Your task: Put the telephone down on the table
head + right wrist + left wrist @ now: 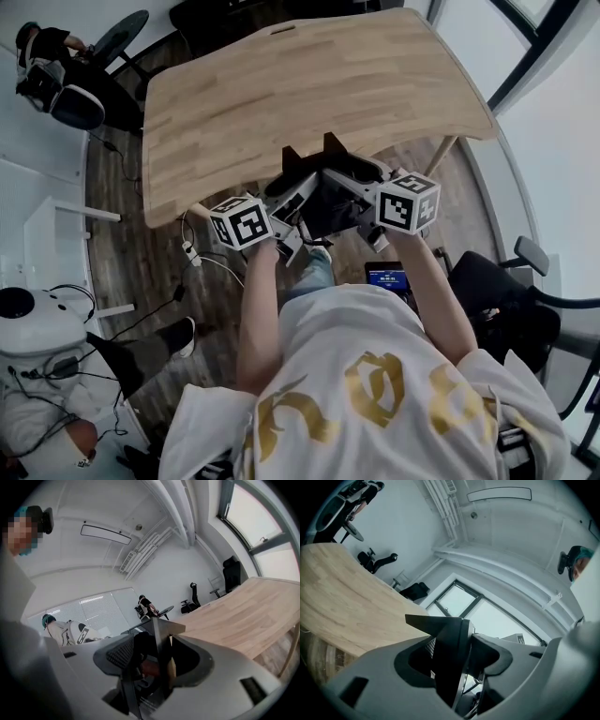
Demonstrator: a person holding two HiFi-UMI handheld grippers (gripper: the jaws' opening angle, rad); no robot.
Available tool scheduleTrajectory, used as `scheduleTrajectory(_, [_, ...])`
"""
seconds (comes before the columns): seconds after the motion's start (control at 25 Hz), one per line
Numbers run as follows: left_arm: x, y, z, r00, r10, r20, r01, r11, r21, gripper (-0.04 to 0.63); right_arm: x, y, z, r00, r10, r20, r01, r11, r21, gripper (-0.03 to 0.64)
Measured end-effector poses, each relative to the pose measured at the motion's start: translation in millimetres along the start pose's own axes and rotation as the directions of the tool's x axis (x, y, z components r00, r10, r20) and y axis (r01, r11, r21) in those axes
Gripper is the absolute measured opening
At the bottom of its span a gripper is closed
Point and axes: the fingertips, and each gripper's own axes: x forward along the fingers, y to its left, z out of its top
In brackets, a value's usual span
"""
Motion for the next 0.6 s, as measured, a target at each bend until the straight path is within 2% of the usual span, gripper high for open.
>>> scheduleTrajectory(0.28, [80,56,40,0.998,-0.028,-0.050,0.026,0.999,-0.036,0.221,39,-86,42,0.999,-0.042,0.003,0.041,0.999,0.035,0.241])
scheduleTrajectory(0.6, [134,134,90,0.995,-0.041,-0.095,0.033,0.996,-0.088,0.225,109,-159,74,0.995,-0.096,-0.019,0.097,0.990,0.102,0.242])
